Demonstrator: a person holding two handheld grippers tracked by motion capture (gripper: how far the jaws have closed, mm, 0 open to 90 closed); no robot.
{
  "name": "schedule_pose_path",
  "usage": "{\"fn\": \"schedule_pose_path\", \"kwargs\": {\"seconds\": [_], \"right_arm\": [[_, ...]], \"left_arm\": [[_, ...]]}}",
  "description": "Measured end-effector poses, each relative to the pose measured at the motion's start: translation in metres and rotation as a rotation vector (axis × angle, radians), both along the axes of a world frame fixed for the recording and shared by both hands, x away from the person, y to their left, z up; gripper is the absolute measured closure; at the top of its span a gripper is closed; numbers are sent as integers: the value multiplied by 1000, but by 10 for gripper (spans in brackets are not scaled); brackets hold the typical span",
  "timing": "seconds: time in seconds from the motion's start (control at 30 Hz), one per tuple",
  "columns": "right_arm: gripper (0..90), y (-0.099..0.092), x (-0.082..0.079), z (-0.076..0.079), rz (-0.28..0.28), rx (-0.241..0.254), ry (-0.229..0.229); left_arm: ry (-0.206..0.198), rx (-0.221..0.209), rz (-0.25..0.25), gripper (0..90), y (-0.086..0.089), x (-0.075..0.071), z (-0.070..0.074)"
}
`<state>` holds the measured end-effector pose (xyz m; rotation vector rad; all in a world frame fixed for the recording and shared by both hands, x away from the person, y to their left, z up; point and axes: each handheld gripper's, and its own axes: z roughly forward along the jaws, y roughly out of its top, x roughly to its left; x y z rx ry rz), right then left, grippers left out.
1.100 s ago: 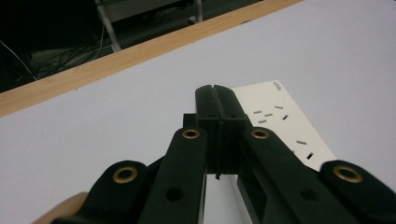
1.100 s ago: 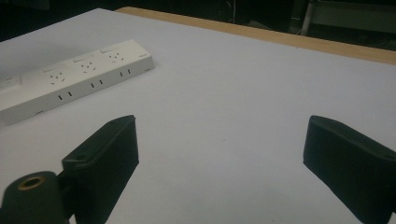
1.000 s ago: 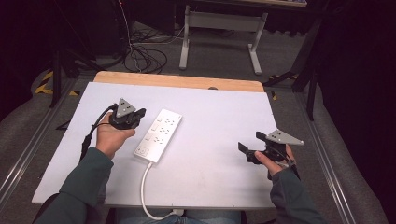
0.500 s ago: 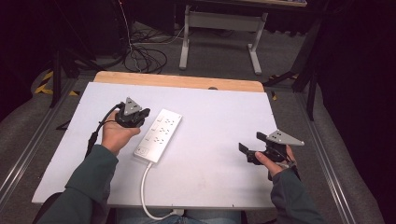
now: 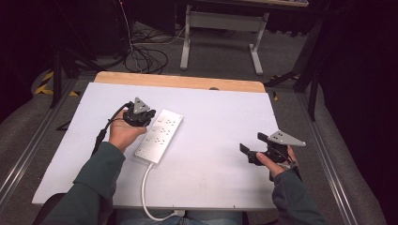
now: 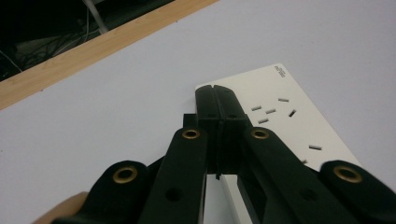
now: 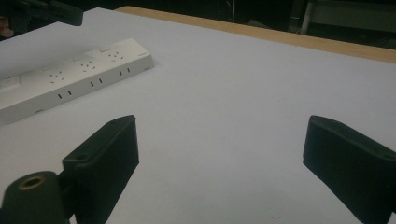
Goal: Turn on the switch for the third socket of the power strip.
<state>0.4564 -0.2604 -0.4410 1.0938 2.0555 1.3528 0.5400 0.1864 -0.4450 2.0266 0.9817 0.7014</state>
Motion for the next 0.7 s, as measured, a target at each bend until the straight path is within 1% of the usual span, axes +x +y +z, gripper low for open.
{"fn": "schedule_pose_path", "kwargs": {"seconds": [0.07,0.13,0.2,0.23,0.27,0.4,0.47,0.53,0.7], "right_arm": [[109,0,0,0,2,1,0],[109,0,0,0,0,1,0],[109,0,0,0,-1,6,-1],[109,0,0,0,-1,6,-1],[109,-1,0,0,-1,5,0],[109,-1,0,0,-1,6,-1],[109,-1,0,0,-1,6,0],[109,-1,0,-1,-1,4,1],[110,-1,0,-1,-4,7,4]], "left_arm": [[2,12,-8,900,-4,3,-2],[22,16,-16,900,-8,5,-5],[28,32,-18,900,-11,7,-7],[37,26,-23,900,-12,7,-9],[43,38,-22,900,-12,8,-10],[64,49,-27,900,-16,12,-14],[71,56,-33,900,-18,13,-16],[73,80,-45,900,-19,14,-16],[89,88,-55,900,-20,15,-17]]}}
